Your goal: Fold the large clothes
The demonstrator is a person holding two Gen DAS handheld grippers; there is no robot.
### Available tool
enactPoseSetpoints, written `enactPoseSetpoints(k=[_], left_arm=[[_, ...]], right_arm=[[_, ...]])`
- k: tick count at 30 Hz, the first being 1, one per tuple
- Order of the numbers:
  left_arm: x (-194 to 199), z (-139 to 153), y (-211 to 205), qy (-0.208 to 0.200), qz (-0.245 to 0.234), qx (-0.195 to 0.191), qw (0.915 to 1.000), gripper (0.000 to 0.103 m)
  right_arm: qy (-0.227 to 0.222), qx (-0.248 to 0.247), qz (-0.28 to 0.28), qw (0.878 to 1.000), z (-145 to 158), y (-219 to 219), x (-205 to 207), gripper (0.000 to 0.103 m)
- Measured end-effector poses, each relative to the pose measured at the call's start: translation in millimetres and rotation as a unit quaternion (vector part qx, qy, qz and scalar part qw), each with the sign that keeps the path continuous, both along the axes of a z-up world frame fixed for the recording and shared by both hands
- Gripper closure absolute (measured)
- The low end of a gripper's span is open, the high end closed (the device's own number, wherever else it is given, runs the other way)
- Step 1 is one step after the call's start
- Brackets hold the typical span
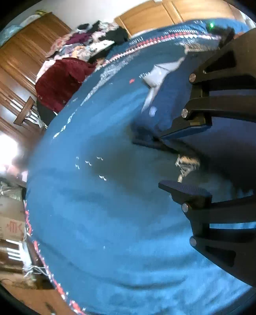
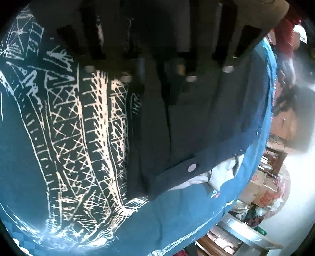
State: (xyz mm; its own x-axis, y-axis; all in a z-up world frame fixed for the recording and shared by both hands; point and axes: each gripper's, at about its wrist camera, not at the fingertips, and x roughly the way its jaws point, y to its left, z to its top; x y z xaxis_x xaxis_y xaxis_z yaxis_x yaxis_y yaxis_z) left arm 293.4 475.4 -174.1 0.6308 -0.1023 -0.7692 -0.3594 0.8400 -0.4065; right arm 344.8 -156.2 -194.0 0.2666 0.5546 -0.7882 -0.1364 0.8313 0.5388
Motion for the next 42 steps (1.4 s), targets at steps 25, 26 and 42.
enactPoseSetpoints(k=[25, 26, 42], left_arm=[[-99, -46, -240, -0.029, -0.282, 0.061, 0.9570, 0.058], [-99, -50, -243, -0.023, -0.281, 0.070, 0.9569, 0.058], [-206, -28, 11, -0.005, 0.014, 0.031, 0.9994, 0.066]], right_arm=[[-0.156, -0.079, 0.126, 0.977, 27, 137, -166, 0.061], [-0.157, -0.097, 0.128, 0.974, 17, 141, -171, 0.062], [-0.186, -0.164, -0.010, 0.969, 49, 16, -223, 0.035]])
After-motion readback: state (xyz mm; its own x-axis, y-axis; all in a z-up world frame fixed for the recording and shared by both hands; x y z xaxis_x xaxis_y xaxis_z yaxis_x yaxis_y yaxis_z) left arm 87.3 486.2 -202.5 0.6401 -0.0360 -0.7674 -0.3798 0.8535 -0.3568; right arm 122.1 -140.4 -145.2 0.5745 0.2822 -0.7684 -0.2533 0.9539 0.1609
